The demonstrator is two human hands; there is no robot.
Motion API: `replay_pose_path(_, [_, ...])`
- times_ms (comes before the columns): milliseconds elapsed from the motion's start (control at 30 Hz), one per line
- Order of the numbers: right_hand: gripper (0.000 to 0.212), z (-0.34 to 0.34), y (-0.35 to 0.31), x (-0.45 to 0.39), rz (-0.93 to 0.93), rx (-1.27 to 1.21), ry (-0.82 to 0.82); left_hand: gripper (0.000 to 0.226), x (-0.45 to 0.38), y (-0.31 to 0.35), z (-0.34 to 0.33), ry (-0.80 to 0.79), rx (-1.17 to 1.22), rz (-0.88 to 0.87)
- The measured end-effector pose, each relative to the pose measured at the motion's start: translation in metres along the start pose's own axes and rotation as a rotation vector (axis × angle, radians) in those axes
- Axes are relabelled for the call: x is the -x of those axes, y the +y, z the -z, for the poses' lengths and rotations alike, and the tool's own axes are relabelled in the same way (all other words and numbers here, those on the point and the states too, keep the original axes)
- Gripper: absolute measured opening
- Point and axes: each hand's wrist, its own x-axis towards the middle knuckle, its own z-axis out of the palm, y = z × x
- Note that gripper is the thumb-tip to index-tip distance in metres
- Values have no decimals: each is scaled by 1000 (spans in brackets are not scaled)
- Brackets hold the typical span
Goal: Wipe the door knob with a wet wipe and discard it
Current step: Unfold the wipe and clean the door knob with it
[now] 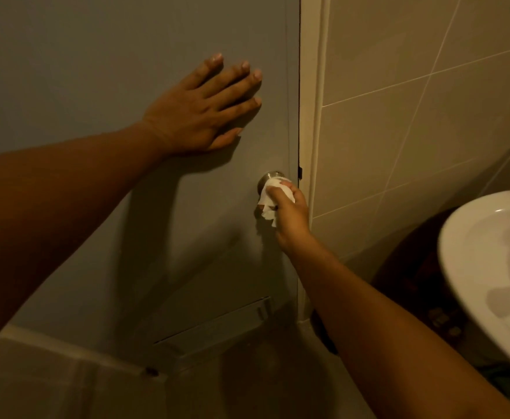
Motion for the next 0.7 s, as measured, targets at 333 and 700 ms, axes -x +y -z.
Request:
replay_pose_path(333, [50, 21, -10, -8, 547, 1123, -287, 60, 2, -1, 10, -71, 91, 29])
replay_pose_path(700, [77, 59, -48, -4, 530, 1179, -469, 45, -4, 85, 32, -138, 642, 506])
